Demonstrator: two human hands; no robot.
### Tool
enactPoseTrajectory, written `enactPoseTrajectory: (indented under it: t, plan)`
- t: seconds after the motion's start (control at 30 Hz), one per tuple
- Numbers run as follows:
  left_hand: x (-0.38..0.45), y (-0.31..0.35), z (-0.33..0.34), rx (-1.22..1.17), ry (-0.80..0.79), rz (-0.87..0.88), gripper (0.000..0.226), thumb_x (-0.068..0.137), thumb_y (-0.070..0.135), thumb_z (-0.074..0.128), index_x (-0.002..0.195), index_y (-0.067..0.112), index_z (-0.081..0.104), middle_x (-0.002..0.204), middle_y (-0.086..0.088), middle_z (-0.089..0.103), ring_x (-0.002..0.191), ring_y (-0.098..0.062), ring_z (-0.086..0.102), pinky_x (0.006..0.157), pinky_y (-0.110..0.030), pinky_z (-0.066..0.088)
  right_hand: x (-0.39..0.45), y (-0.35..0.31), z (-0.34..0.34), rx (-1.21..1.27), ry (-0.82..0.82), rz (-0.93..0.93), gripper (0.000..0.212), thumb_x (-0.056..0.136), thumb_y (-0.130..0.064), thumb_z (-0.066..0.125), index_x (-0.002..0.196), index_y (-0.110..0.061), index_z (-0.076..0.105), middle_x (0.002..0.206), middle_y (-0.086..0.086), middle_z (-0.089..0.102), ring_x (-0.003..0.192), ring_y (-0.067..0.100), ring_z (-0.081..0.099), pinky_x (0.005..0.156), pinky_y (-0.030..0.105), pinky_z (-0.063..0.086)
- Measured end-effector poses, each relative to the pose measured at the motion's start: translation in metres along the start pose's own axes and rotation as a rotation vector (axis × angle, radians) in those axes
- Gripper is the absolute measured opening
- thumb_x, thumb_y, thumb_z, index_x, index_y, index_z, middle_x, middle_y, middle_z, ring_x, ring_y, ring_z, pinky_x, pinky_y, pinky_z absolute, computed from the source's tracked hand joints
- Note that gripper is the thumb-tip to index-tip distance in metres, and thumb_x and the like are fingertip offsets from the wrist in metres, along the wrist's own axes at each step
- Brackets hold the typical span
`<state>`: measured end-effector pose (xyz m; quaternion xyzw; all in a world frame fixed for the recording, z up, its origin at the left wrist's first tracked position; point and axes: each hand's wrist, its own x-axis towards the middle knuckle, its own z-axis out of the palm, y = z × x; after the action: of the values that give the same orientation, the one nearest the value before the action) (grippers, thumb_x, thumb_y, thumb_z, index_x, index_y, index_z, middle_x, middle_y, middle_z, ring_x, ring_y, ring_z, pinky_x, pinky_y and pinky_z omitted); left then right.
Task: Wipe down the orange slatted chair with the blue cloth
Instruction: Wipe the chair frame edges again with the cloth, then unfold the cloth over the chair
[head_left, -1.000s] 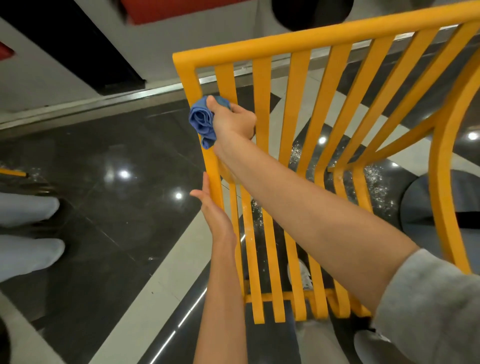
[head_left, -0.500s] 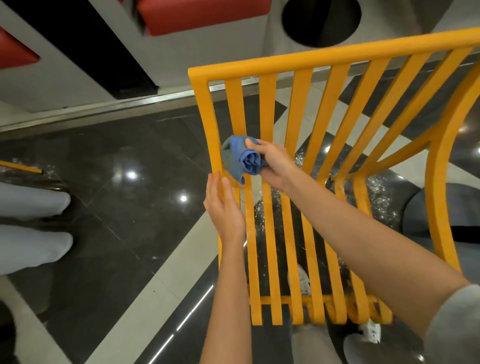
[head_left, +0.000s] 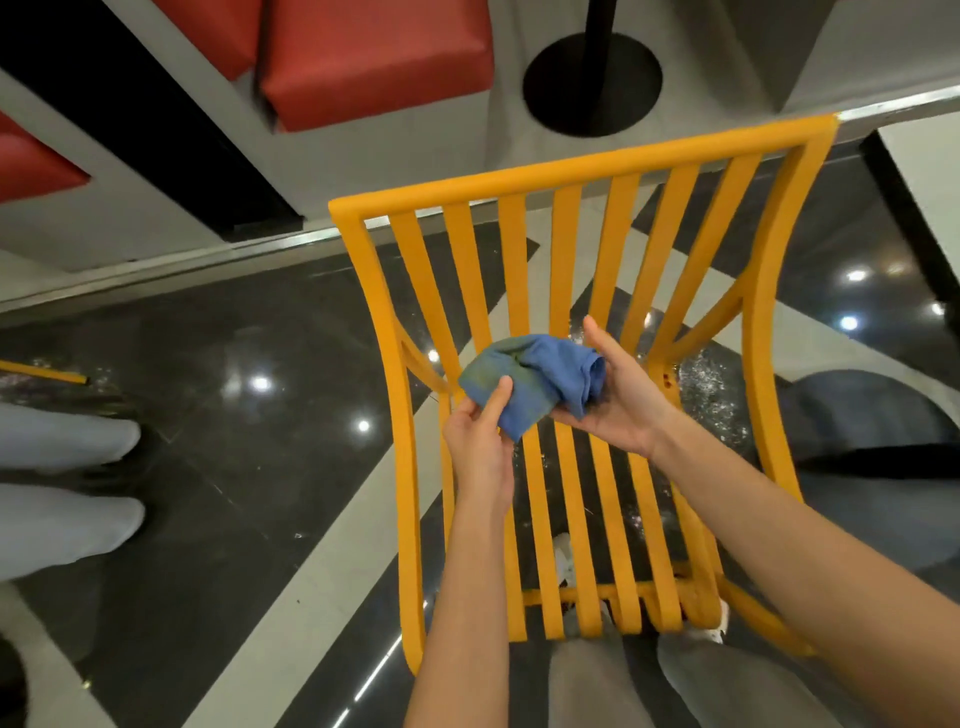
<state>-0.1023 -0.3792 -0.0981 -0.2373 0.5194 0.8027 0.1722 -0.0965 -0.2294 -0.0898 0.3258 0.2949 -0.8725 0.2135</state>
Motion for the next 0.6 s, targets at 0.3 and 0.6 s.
enactPoseTrajectory:
  t: [0.3,0.6]
  plan:
    - [-0.03,0.009,0.052,0.436,-0.217,-0.075,0.026,0.089,0.012,0.066,0.116,0.009,0.067,0.099,-0.004,0.075,0.09,-0.018,0.072,0.066,-0.031,0.057,-0.111,-0.022,-0.059,-0.707,0.304,-0.249,0.021,0.084,-0.021,0.076,0.097,-0.03,0.062,0.097,0.002,0.072,0.083,0.013,0.071,0.075,0.038,0.06]
    - [-0.037,-0.048,0.236,0.869,-0.646,-0.077,0.005,0.083,0.011,0.072,0.089,0.01,0.071,0.076,-0.001,0.068,0.064,-0.009,0.064,0.05,-0.02,0.046,-0.221,-0.056,-0.158,-0.328,0.678,-0.542,0.015,0.08,-0.013,0.078,0.093,-0.015,0.071,0.086,0.007,0.076,0.07,0.016,0.073,0.048,0.023,0.053]
